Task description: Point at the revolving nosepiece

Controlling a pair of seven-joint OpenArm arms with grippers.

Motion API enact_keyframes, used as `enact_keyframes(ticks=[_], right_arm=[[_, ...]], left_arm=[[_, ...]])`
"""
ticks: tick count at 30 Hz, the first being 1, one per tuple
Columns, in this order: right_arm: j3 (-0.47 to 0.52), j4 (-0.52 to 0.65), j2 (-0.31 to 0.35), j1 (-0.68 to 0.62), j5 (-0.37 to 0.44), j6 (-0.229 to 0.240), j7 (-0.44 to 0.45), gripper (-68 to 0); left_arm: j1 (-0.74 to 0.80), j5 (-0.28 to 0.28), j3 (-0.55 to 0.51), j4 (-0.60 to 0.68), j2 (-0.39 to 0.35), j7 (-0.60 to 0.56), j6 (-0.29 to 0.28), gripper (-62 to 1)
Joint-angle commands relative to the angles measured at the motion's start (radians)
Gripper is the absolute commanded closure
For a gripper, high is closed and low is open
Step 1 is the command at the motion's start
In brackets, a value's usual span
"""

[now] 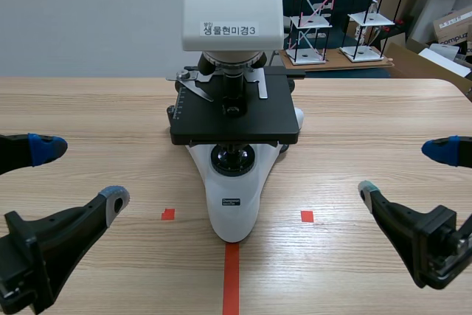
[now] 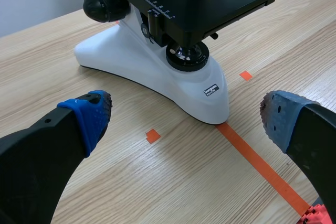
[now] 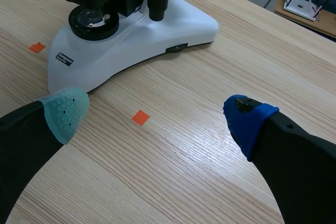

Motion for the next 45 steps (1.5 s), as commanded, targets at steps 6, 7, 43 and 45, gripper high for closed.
enact_keyframes(ticks=[6, 7, 43, 45], right_arm=[[0.012, 0.006, 0.000, 0.006, 0.008, -0.003, 0.014, -56.2], [0.012, 0.006, 0.000, 0.006, 0.008, -0.003, 0.014, -56.2], [0.012, 0.006, 0.000, 0.006, 0.007, -0.004, 0.015, -2.9], [0.012, 0.006, -0.001, 0.009, 0.007, -0.004, 0.022, -0.2]], left_arm=[[0.002, -0.009, -0.003, 0.009, 0.003, -0.014, -0.001, -59.6], [0.002, -0.009, -0.003, 0.009, 0.003, -0.014, -0.001, -59.6], [0.002, -0.009, -0.003, 0.009, 0.003, -0.014, -0.001, -59.6], [0.002, -0.009, -0.003, 0.009, 0.003, -0.014, -0.001, -59.6]])
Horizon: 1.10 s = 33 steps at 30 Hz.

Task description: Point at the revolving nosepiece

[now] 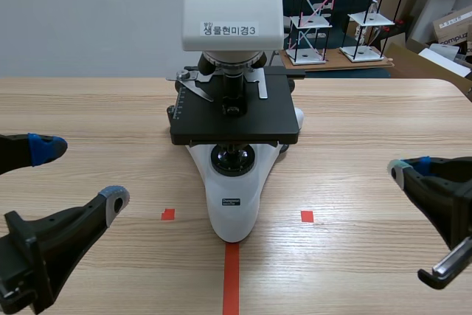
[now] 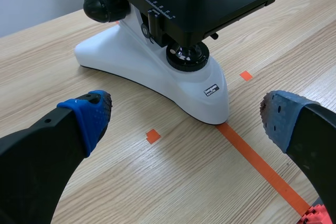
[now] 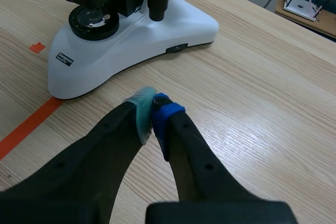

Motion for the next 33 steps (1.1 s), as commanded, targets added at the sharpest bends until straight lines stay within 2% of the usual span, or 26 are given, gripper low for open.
enact_keyframes(ticks=[1, 9, 13, 17, 18, 21, 25, 30, 33], right_arm=[[0.012, 0.006, -0.001, 0.014, 0.007, -0.004, 0.023, -0.2], [0.012, 0.006, 0.000, 0.113, 0.003, -0.003, 0.025, 0.0], [0.012, 0.006, 0.000, 0.179, 0.004, 0.023, 0.025, 0.0], [0.006, 0.005, 0.000, 0.252, 0.003, 0.024, 0.024, 0.0], [0.005, 0.003, 0.000, 0.270, 0.002, 0.031, 0.024, 0.0], [-0.010, -0.014, 0.000, 0.341, 0.000, 0.100, 0.004, 0.0], [-0.053, -0.059, 0.000, 0.425, -0.006, 0.119, -0.021, 0.0], [-0.102, -0.146, 0.000, 0.533, -0.043, 0.196, -0.018, 0.0], [-0.123, -0.199, -0.001, 0.594, -0.049, 0.236, 0.014, 0.0]], left_arm=[[0.002, -0.009, -0.003, 0.009, 0.003, -0.014, -0.001, -59.6], [0.002, -0.009, -0.003, 0.009, 0.003, -0.014, -0.001, -59.6], [0.002, -0.009, -0.003, 0.009, 0.003, -0.014, -0.001, -59.6], [0.002, -0.009, -0.003, 0.009, 0.003, -0.014, -0.001, -59.6], [0.002, -0.009, -0.003, 0.009, 0.003, -0.014, -0.001, -59.6], [0.002, -0.009, -0.003, 0.009, 0.003, -0.014, -0.001, -59.6], [0.002, -0.009, -0.003, 0.009, 0.003, -0.014, -0.001, -59.6], [0.002, -0.009, -0.003, 0.009, 0.003, -0.014, -0.001, -59.6], [0.002, -0.009, -0.003, 0.009, 0.003, -0.014, -0.001, -59.6]])
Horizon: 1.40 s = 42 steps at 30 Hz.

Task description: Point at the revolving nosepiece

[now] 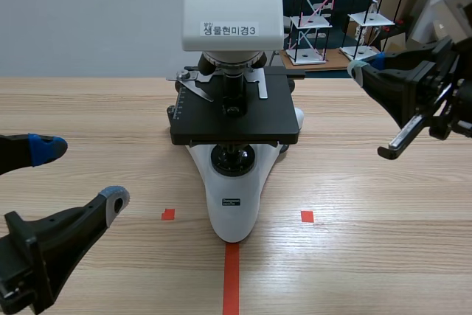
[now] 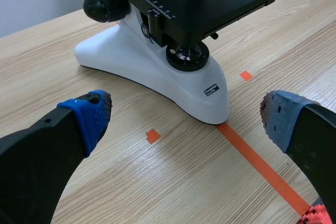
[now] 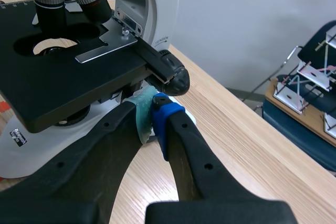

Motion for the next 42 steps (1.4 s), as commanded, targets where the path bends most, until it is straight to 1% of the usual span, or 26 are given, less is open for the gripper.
enact_keyframes(ticks=[1, 5, 7, 10, 11, 12, 13, 17, 23, 28, 42], right_arm=[[0.003, -0.011, 0.003, 0.039, 0.014, 0.019, 0.042, 0.0], [-0.017, -0.077, 0.002, 0.115, 0.013, 0.071, 0.068, 0.0], [-0.032, -0.111, 0.002, 0.149, -0.002, 0.101, 0.090, 0.0], [-0.061, -0.163, -0.008, 0.196, -0.021, 0.111, 0.118, 0.1], [-0.066, -0.180, -0.018, 0.211, -0.037, 0.119, 0.125, 0.0], [-0.071, -0.198, -0.031, 0.227, -0.053, 0.138, 0.130, 0.0], [-0.076, -0.216, -0.044, 0.241, -0.068, 0.143, 0.134, 0.0], [-0.102, -0.268, -0.087, 0.279, -0.128, 0.143, 0.176, 0.1], [-0.138, -0.274, -0.097, 0.287, -0.166, 0.143, 0.262, 0.0], [-0.153, -0.274, -0.097, 0.287, -0.166, 0.143, 0.269, 0.0], [-0.153, -0.274, -0.097, 0.286, -0.166, 0.143, 0.269, 0.0]], left_arm=[[0.002, -0.009, -0.003, 0.009, 0.003, -0.014, -0.001, -59.6], [0.002, -0.009, -0.003, 0.009, 0.003, -0.014, -0.001, -59.6], [0.002, -0.009, -0.003, 0.009, 0.003, -0.014, -0.001, -59.6], [0.002, -0.009, -0.003, 0.009, 0.003, -0.014, -0.001, -59.6], [0.002, -0.009, -0.003, 0.009, 0.003, -0.014, -0.001, -59.6], [0.002, -0.009, -0.003, 0.009, 0.003, -0.014, -0.001, -59.6], [0.002, -0.009, -0.003, 0.009, 0.003, -0.014, -0.001, -59.6], [0.002, -0.009, -0.003, 0.009, 0.003, -0.014, -0.001, -59.6], [0.002, -0.009, -0.003, 0.009, 0.003, -0.014, -0.001, -59.6], [0.002, -0.009, -0.003, 0.009, 0.003, -0.014, -0.001, -59.6], [0.002, -0.009, -0.003, 0.009, 0.003, -0.014, -0.001, -59.6]])
